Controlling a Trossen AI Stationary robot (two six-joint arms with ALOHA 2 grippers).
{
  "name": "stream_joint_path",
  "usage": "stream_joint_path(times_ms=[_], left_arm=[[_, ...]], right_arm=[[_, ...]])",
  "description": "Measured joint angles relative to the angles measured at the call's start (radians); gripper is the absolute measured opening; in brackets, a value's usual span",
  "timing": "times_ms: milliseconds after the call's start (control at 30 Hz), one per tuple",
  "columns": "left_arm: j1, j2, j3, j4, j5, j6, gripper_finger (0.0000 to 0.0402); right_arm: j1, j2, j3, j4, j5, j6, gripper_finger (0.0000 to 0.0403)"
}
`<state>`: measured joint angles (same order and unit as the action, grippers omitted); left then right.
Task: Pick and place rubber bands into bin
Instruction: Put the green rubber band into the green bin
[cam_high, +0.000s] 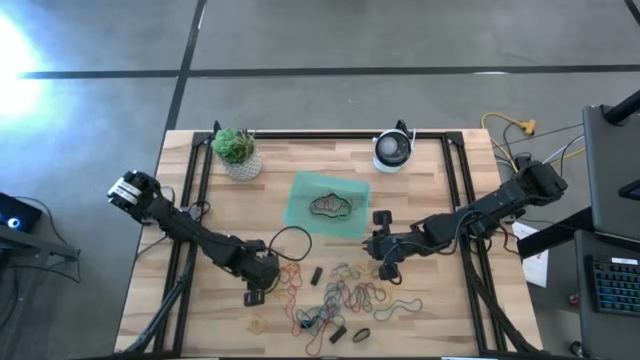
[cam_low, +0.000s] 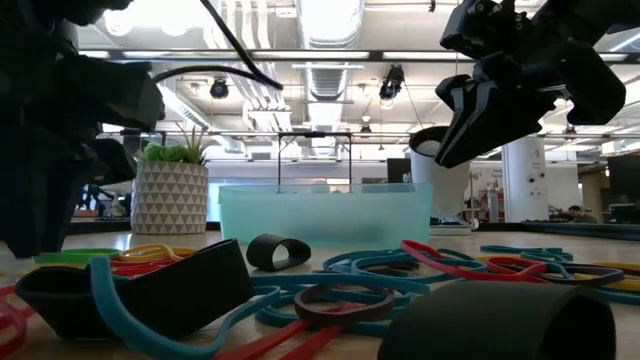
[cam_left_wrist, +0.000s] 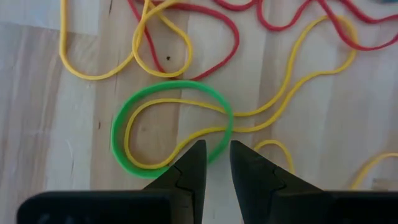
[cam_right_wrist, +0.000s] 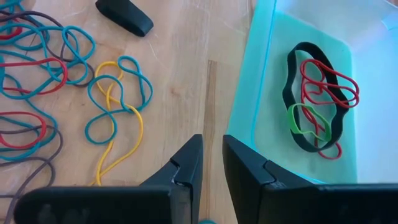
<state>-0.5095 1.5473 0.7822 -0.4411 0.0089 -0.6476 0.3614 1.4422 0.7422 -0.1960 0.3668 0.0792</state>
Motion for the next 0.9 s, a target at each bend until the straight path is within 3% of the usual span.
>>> stream_joint_path(times_ms=[467, 733, 900], left_arm=[[0.0, 0.017, 0.0, 0.011, 0.004, 0.001, 0.0055], [0.0, 0.017, 0.001, 0.008, 0.005, 0.008, 0.0005], [0.0, 0.017, 0.001, 0.006, 0.004, 0.007, 0.0009]], right_arm=[[0.0, 0.0, 0.0, 0.001, 0.0, 0.0, 0.0057], [0.0, 0.0, 0.0, 0.001, 0.0, 0.0, 0.0057], [0.0, 0.0, 0.0, 0.001, 0.0, 0.0, 0.0057]])
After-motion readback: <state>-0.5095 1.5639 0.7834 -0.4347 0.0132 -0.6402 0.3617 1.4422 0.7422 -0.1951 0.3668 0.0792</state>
